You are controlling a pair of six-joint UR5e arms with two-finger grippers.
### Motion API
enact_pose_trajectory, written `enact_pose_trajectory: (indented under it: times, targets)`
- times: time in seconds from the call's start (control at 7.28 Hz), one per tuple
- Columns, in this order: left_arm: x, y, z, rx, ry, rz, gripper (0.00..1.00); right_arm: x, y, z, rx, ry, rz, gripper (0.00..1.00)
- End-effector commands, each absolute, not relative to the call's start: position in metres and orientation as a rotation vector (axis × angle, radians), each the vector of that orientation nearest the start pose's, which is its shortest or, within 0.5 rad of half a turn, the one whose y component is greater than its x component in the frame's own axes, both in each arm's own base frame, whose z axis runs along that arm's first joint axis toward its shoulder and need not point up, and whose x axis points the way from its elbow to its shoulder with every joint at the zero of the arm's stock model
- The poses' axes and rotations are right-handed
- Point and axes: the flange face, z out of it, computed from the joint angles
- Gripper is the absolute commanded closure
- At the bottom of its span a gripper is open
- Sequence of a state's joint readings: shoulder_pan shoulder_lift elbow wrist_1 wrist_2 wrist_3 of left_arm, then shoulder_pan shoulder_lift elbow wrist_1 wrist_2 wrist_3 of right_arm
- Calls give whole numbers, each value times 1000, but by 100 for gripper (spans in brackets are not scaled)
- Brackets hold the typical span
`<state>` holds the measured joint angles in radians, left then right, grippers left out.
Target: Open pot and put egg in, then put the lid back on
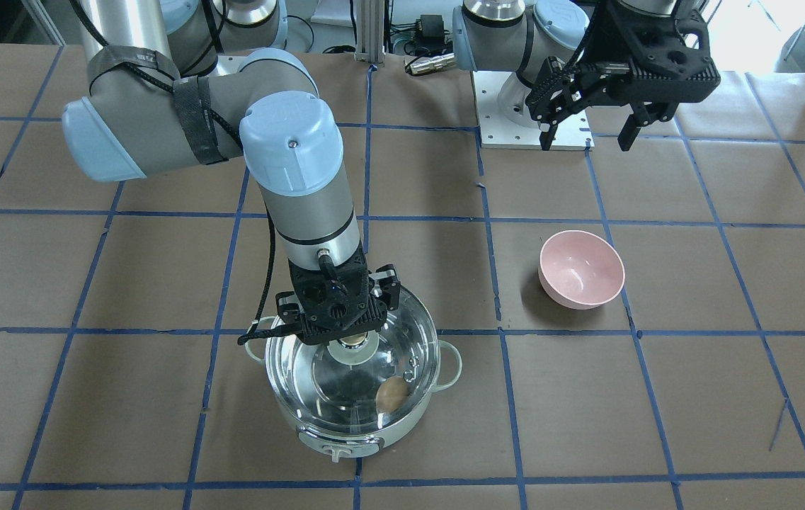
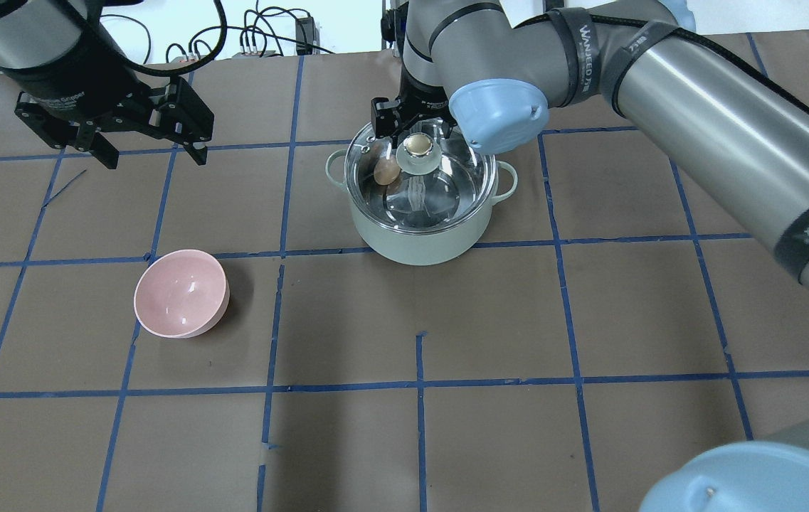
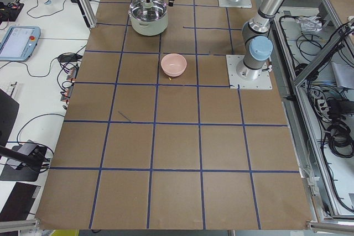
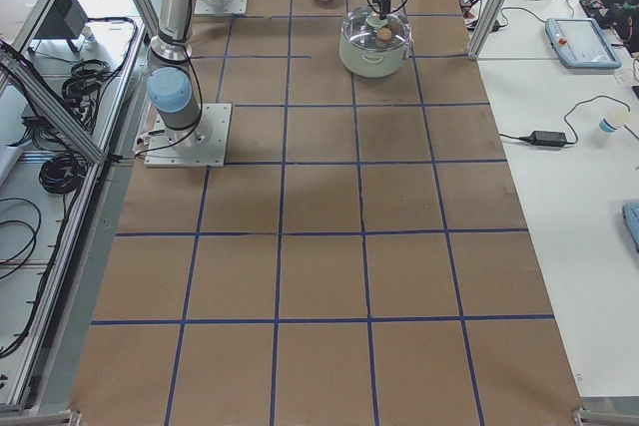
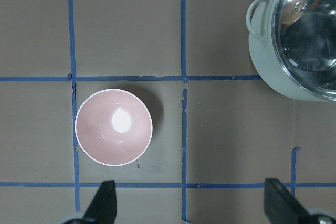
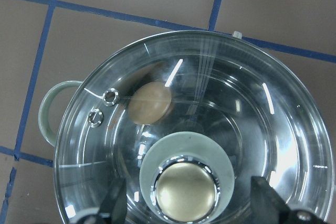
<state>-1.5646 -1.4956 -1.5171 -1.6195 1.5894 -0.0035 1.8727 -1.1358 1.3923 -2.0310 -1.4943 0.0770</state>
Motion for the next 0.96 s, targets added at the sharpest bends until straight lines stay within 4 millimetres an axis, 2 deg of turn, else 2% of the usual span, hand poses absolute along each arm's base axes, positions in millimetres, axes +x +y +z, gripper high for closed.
enact_pose_trajectory:
  times: [0.0, 0.14, 0.27, 0.41, 0.55, 0.69, 0.82]
  targets:
    - [-129, -465, 547, -16, 3120, -132, 0, 282, -617, 400, -312, 3008, -333, 9]
    - [-130, -464, 546, -13, 3118, -127, 0, 222, -613, 442, -270, 3020, -380, 4]
    - [-130, -464, 546, -25, 3121, -127, 0, 166, -600, 473, -165, 3033, -327, 0]
    - [-130, -464, 546, -27, 3124, -127, 0, 129, -577, 496, -67, 3050, -231, 0]
    - [-131, -464, 546, -25, 3123, -127, 0, 113, -545, 514, -28, 3070, -125, 0]
    - [-132, -464, 546, -23, 3123, -127, 0, 111, -513, 517, -115, 3088, -81, 0]
    - [-132, -464, 546, -23, 3124, -130, 0, 110, -488, 512, -144, 3103, -63, 0]
